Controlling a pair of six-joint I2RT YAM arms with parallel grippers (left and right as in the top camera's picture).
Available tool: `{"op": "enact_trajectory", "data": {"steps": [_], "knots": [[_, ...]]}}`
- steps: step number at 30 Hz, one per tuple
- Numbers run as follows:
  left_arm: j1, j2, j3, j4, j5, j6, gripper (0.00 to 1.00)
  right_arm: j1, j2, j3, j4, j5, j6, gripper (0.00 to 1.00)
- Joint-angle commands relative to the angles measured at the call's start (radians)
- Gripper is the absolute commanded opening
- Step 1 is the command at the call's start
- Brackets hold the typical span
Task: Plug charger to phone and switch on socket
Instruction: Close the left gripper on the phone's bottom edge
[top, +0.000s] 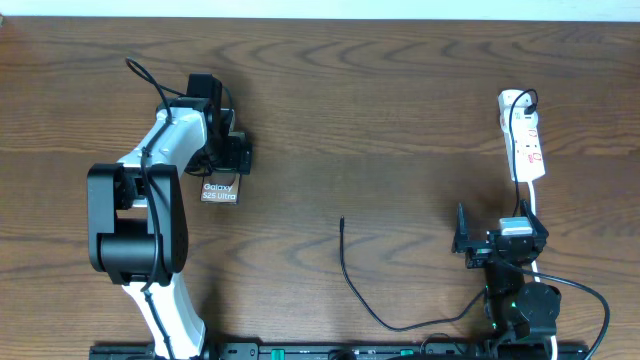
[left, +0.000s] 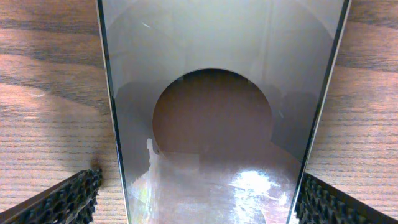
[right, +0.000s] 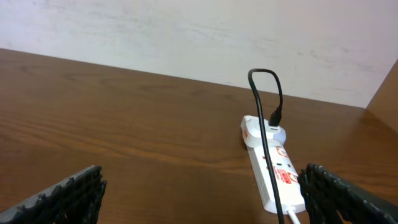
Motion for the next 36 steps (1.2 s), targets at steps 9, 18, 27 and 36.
{"op": "enact_trajectory", "data": {"steps": [9,18,27,36], "knots": [[0.002,0.016,-0.009,-0.005,-0.012,0.003,0.98,0.007,-0.006,-0.001,-0.004,0.012,0.0,0.99],[0.002,0.016,-0.009,-0.005,-0.012,0.003,0.95,0.007,-0.006,-0.001,-0.004,0.012,0.0,0.99],[0.002,0.016,-0.009,-0.005,-0.012,0.003,0.94,0.007,-0.006,-0.001,-0.004,0.012,0.0,0.99],[0.002,0.016,-0.009,-0.005,-0.012,0.003,0.83,0.007,-0.006,-0.001,-0.004,0.012,0.0,0.99]]}}
